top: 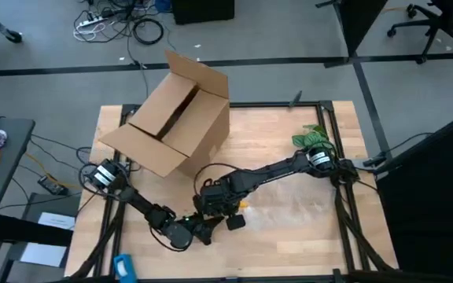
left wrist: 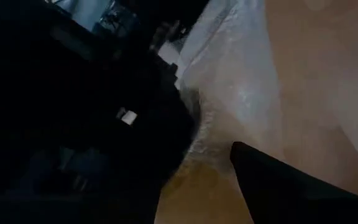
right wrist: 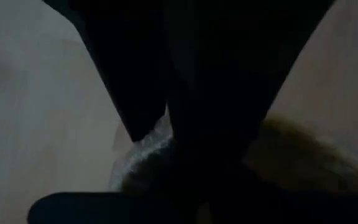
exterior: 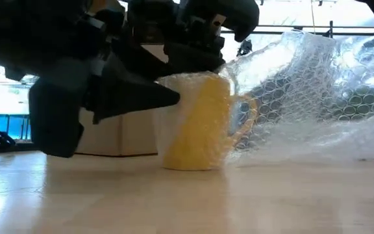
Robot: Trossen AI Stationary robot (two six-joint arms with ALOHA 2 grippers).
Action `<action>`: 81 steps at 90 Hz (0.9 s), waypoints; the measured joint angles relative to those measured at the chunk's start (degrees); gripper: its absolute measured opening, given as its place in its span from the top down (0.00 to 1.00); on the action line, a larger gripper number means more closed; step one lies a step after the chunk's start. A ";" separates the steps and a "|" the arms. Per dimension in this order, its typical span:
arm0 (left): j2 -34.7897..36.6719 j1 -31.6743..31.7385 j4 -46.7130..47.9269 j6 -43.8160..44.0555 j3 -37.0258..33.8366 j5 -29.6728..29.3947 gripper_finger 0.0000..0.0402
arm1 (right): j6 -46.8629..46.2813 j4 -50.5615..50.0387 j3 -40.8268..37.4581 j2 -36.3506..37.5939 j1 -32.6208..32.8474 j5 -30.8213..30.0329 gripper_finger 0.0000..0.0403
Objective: Wrap mug
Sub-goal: Wrap the yellow mug with the bubble wrap
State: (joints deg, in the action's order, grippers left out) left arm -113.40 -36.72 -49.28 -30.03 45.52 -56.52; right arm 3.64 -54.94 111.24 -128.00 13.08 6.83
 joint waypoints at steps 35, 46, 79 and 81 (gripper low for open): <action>-0.04 0.79 -0.87 1.91 0.02 2.97 0.56 | -0.22 -3.54 0.12 3.54 -0.37 -1.09 1.00; -0.13 0.84 -0.46 1.87 0.99 3.67 0.56 | -0.35 -5.06 0.31 5.05 -0.48 -3.28 1.00; -0.22 0.79 0.02 2.12 1.61 3.12 0.56 | -0.93 -6.57 0.38 11.64 0.84 -4.21 1.00; -0.19 0.79 0.05 2.13 1.62 2.86 0.56 | -0.74 -6.47 0.24 11.35 1.01 -3.26 1.00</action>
State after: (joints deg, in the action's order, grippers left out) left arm -113.60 -35.92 -49.23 -27.90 47.13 -53.65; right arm 2.90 -61.40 111.48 -116.65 14.09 3.57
